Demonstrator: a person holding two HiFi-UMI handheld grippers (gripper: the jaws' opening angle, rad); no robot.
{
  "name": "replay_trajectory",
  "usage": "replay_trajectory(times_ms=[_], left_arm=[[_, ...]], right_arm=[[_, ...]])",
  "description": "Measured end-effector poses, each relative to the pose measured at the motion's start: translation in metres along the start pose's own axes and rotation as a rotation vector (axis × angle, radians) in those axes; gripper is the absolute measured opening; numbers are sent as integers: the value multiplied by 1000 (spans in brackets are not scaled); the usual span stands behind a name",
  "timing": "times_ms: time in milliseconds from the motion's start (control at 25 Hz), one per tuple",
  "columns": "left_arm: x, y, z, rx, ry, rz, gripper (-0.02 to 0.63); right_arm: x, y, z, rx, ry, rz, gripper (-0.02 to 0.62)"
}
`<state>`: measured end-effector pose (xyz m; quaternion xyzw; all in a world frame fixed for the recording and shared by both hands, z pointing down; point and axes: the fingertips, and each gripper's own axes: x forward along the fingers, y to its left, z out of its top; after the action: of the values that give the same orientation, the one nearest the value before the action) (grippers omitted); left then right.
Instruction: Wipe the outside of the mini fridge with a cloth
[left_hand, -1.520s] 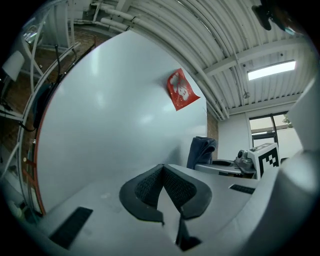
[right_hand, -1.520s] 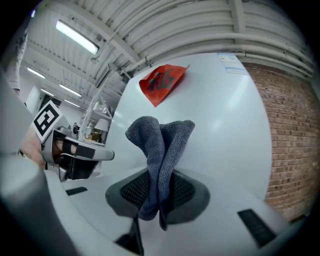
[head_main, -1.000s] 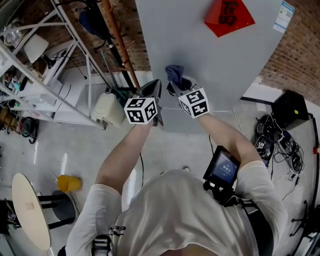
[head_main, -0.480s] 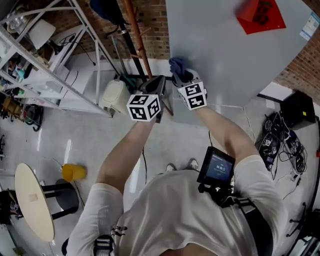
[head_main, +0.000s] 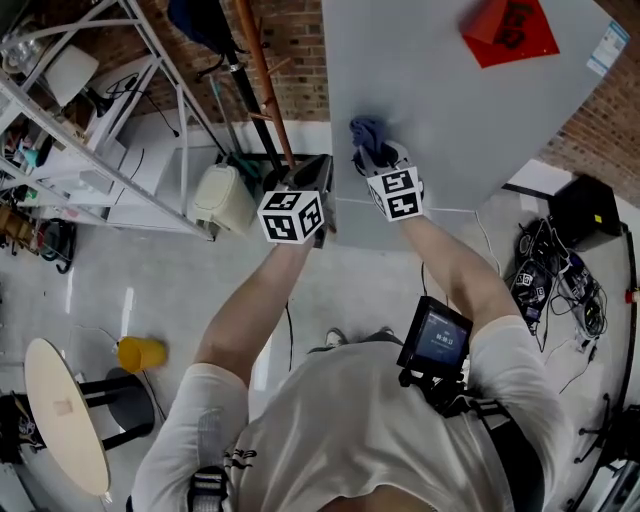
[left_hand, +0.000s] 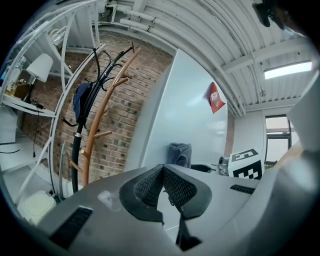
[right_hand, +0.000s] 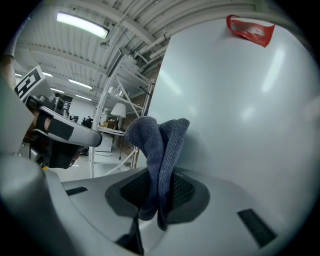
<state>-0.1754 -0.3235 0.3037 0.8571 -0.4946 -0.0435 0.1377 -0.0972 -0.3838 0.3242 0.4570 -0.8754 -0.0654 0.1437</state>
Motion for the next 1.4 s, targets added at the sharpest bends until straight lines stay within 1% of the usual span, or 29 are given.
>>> replay_trajectory(times_ms=[160, 440, 800, 1080, 1200, 1400], left_arm=[[11, -21, -7, -11, 11, -6, 0], [50, -73, -16, 1, 27, -44, 0], [111, -149, -39, 9, 56, -115, 0], [150, -191, -64, 4, 86, -133, 0], [161, -203, -72, 5, 97, -133, 0], [170, -209, -78, 10, 104, -130, 0]], right_arm=[[-27, -28, -16, 6, 12, -29, 83], [-79, -99, -42, 11, 16, -89, 83], [-152, -205, -83, 31, 36, -210, 83], [-204, -283, -116, 62, 56, -310, 83], [-216, -304, -125, 69, 57, -324, 83], [-216, -308, -127, 65, 42, -309, 83]])
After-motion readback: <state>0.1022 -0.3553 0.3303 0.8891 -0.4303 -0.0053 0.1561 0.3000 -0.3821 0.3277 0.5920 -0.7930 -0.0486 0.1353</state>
